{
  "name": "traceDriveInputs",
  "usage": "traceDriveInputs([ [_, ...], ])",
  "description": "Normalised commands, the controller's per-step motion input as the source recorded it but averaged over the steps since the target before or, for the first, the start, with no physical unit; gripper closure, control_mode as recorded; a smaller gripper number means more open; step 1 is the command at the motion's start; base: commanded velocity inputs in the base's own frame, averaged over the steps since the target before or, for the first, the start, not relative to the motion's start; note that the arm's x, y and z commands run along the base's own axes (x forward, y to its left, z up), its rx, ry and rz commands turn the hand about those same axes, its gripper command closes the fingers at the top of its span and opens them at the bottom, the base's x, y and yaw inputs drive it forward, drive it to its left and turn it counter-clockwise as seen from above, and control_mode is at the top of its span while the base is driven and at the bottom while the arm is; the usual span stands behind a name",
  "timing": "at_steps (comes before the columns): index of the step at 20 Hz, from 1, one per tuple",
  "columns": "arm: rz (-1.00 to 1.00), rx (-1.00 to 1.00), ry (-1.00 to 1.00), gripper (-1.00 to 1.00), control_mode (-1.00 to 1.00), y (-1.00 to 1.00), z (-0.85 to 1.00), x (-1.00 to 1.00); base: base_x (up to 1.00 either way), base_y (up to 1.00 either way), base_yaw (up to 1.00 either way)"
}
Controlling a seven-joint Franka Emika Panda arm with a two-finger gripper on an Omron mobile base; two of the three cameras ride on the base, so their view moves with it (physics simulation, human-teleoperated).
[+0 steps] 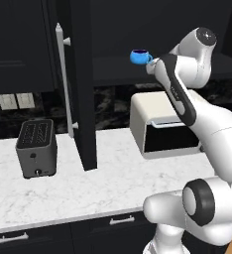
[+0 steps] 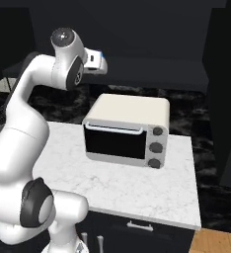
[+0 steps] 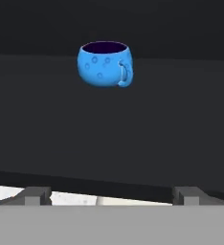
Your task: Gather all objects into one cabinet and sort the glasses and bowls to opposite sides.
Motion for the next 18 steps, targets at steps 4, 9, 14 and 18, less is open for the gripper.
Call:
traceDriveInputs([
  [4,0.0,0.0,0.0,-1.0,-1.0,-0.05,0.31,0.17,0.0,0.0,0.0],
  [9,0.0,0.0,0.0,-1.0,-1.0,0.0,0.26,0.25,0.0,0.0,0.0],
  [14,0.0,0.0,0.0,-1.0,-1.0,-0.02,0.08,0.1,0.0,0.0,0.0],
  [18,0.0,0.0,-0.02,-1.0,-1.0,-0.17,-0.01,0.13,0.0,0.0,0.0],
])
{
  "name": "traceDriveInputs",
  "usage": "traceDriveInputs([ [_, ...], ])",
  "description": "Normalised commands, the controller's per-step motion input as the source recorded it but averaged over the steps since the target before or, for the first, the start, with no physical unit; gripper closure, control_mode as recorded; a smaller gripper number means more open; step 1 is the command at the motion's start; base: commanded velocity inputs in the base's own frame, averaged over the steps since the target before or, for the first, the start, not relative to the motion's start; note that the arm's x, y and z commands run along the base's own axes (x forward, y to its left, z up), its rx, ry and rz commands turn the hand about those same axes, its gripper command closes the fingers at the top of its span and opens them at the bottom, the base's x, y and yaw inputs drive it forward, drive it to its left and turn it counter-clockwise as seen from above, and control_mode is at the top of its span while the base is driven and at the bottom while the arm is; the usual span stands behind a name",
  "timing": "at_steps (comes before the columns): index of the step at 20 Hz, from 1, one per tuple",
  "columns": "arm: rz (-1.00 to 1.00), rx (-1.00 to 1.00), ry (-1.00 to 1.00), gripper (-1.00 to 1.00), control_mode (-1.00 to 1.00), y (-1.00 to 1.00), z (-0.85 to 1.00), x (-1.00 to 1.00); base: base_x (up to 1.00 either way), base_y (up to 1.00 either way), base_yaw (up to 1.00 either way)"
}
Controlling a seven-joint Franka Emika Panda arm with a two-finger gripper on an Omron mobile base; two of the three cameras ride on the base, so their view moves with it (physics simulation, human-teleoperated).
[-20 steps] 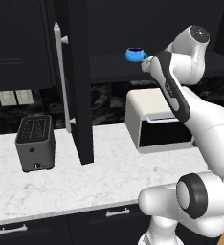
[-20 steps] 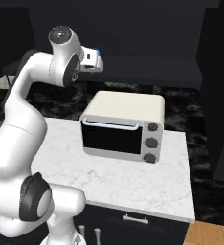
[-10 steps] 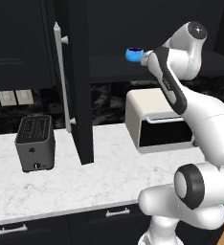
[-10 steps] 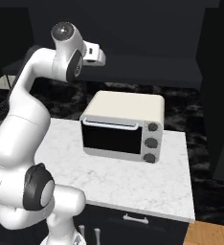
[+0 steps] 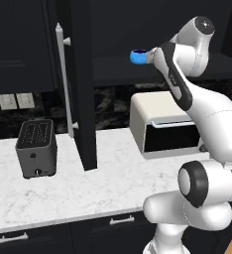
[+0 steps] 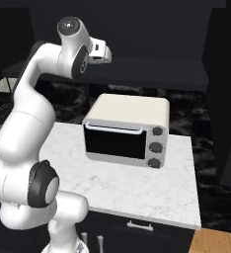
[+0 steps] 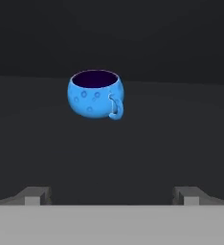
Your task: Gather all objects into one cabinet and sort the glasses and bowls to opposite sides.
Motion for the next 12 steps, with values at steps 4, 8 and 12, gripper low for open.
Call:
traceDriveInputs([
  [4,0.0,0.0,-0.03,-1.0,-1.0,-0.04,-0.11,0.15,0.0,0.0,0.0],
  [8,0.0,0.0,-0.01,-1.0,-1.0,0.0,-0.11,0.23,0.0,0.0,0.0],
  [12,0.0,0.0,0.0,-1.0,-1.0,0.0,-0.02,0.28,0.0,0.0,0.0],
])
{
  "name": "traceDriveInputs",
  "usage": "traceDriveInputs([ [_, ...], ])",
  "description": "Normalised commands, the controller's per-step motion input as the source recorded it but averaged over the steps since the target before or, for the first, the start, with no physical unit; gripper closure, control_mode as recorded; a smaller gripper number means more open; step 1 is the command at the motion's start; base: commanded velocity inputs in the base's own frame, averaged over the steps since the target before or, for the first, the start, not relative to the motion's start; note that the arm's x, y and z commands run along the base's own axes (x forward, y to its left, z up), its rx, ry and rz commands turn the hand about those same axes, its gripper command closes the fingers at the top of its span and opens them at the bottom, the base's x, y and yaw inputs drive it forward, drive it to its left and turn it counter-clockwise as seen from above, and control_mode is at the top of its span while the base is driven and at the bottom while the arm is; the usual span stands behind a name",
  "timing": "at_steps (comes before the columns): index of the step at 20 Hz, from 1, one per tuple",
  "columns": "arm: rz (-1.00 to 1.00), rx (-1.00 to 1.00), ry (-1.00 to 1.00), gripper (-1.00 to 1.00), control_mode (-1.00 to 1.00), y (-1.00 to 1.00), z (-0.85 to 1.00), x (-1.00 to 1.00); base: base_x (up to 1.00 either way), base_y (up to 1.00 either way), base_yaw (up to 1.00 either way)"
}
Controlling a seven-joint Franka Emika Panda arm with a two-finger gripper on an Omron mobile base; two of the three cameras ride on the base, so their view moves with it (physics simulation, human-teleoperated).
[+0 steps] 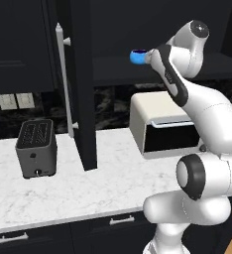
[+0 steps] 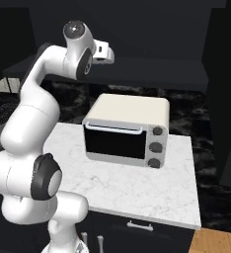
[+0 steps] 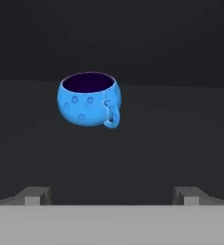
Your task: Gather all objects into one cabinet and sort the glasses and bowls to opposite sides.
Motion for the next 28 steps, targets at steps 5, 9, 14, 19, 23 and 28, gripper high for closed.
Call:
traceDriveInputs([
  [5,0.0,0.0,0.0,-1.0,-1.0,0.0,0.0,0.36,0.0,0.0,0.0],
  [9,0.0,0.0,0.0,-1.0,-1.0,0.0,0.0,0.34,0.0,0.0,0.0],
  [14,0.0,0.0,0.0,-1.0,-1.0,0.0,0.0,0.29,0.0,0.0,0.0],
  [19,0.0,0.0,0.0,-1.0,-1.0,0.0,0.0,0.27,0.0,0.0,0.0],
  [23,0.0,0.0,0.0,-1.0,-1.0,0.02,0.0,0.24,0.0,0.0,0.0],
  [28,0.0,0.0,0.0,-1.0,-1.0,0.08,0.0,0.28,0.0,0.0,0.0],
])
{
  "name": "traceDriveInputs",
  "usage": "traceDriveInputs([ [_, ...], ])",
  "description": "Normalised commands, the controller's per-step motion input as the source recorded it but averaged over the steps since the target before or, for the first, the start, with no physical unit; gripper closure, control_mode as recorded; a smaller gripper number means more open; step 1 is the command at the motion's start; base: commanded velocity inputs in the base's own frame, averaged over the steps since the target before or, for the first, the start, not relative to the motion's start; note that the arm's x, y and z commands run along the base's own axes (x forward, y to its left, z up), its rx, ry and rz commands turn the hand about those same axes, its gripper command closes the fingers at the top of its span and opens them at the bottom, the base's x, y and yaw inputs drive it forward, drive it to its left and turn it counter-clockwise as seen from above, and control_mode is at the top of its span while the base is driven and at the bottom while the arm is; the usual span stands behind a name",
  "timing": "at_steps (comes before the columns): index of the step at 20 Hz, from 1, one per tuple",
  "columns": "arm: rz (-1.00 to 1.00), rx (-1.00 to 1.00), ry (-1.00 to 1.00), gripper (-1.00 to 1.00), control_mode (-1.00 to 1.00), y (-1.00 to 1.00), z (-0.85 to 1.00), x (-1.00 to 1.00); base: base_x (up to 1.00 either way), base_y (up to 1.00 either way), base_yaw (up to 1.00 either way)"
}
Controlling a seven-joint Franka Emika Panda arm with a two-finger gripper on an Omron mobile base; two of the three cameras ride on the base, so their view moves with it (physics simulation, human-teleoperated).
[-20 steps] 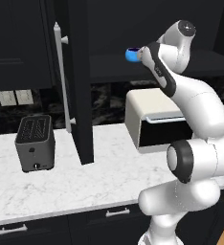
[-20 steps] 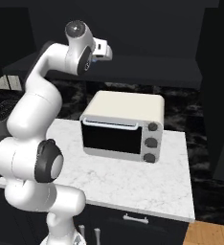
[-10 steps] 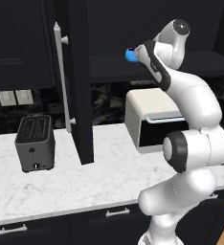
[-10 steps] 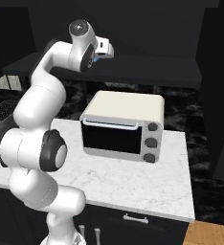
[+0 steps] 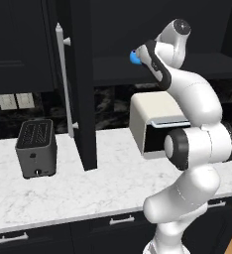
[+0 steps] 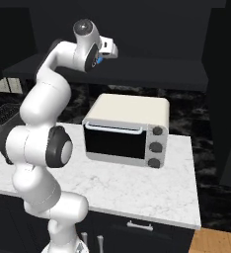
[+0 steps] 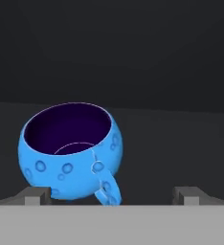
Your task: Gather all objects into one cabinet and sort the glasses and bowls to opposite sides.
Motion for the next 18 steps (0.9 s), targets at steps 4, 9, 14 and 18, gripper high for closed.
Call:
traceDriveInputs([
  [4,0.0,0.0,0.0,-1.0,-1.0,0.02,0.0,0.24,0.0,0.0,0.0],
  [9,0.0,0.0,0.0,-1.0,-1.0,0.0,-0.01,0.19,0.0,0.0,0.0],
  [14,0.0,0.0,0.0,-1.0,-1.0,0.0,-0.09,0.12,0.0,0.0,0.0],
  [18,0.0,0.0,0.0,-1.0,-1.0,0.07,-0.23,0.0,0.0,0.0,0.0],
])
